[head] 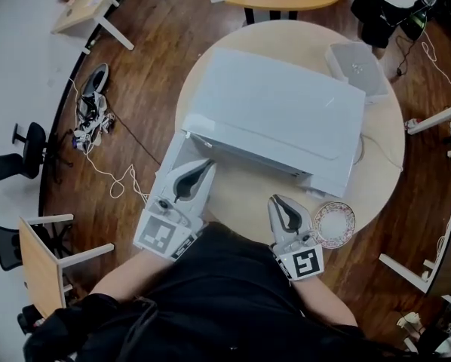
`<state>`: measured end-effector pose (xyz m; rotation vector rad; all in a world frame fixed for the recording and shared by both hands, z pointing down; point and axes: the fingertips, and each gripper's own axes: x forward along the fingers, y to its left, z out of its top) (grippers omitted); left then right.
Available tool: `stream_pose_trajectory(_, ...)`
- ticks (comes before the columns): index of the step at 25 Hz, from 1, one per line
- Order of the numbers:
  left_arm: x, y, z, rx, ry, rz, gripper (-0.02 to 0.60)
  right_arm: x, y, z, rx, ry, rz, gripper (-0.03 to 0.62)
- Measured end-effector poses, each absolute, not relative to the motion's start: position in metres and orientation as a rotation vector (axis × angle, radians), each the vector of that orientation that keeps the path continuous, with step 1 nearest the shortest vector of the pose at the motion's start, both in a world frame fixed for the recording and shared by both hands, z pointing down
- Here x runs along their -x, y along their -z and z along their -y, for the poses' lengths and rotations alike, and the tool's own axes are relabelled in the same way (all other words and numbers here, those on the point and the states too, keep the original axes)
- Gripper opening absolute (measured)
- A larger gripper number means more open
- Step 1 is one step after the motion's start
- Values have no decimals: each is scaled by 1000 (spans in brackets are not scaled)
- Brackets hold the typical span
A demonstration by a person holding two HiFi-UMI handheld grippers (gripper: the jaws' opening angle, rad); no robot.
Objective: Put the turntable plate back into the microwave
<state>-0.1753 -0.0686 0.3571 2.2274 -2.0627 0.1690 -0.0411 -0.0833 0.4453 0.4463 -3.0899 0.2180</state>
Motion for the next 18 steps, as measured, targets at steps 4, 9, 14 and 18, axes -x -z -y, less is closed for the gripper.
stream_pose_trajectory(4, 183, -364, 69, -2256, -164, 2031, 3, 44, -436, 93, -556, -155, 3085, 9)
stream_pose_trajectory(9, 190, -366, 84, -2362, -107, 1929, 5, 39, -424, 99, -760, -87, 3048, 9)
stream_pose_trajectory(14, 205, -370, 96, -2464, -95, 1815, 5, 41, -404, 99, -917, 113, 3002, 9)
stream_pose_trajectory(18, 241, -363, 115, -2450, -70, 1800, 3, 25, -416, 118, -1060, 165, 2852, 38)
